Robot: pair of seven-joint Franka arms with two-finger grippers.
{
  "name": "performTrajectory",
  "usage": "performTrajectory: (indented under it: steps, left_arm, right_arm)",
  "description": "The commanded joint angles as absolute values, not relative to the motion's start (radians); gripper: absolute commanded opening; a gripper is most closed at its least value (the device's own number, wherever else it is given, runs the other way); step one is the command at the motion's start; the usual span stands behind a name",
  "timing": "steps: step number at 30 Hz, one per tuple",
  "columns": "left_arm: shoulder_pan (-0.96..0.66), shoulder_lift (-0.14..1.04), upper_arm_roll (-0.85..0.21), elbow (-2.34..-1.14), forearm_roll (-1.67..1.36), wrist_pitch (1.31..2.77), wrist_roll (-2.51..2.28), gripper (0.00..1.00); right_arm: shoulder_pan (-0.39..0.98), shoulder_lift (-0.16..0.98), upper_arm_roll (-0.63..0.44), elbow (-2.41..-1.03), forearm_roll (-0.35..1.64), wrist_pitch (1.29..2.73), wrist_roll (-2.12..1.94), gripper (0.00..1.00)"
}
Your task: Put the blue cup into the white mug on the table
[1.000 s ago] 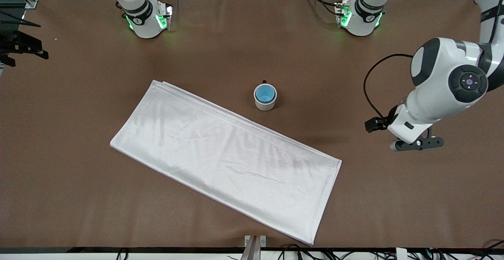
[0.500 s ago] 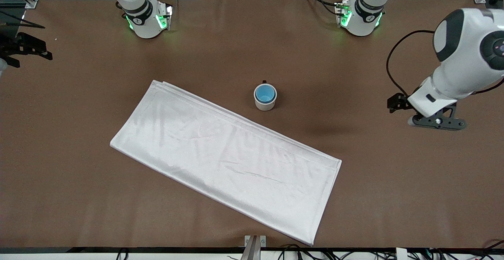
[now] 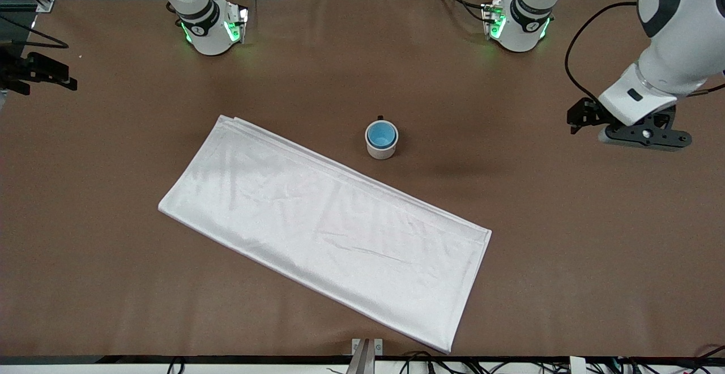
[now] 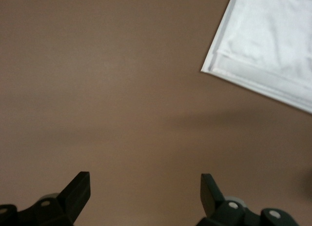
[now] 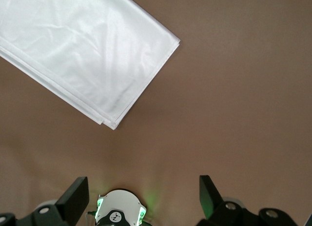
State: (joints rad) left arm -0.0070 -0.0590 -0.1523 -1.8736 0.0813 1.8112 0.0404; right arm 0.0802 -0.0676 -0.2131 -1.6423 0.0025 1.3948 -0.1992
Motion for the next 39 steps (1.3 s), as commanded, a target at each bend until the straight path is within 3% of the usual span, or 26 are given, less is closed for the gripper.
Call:
performTrajectory:
  steps: [1, 24, 39]
  left_arm:
    - [-0.041, -0.089, -0.138, -1.858, 0.058, 1.732, 0.054, 1.00]
    - [-0.043, -0.107, -0.072, -1.755, -0.054, 1.678, 0.063, 1.00]
    - [-0.046, -0.106, -0.074, -1.753, -0.046, 1.678, 0.060, 1.00]
  right_arm:
    - [0.063, -0.080, -0.198, -1.649, 0.003, 1.397, -0.172, 1.00]
    - [0.060, -0.080, -0.224, -1.647, -0.006, 1.393, -0.120, 1.00]
    - [0.061, -0.075, -0.222, -1.643, -0.011, 1.393, -0.120, 1.00]
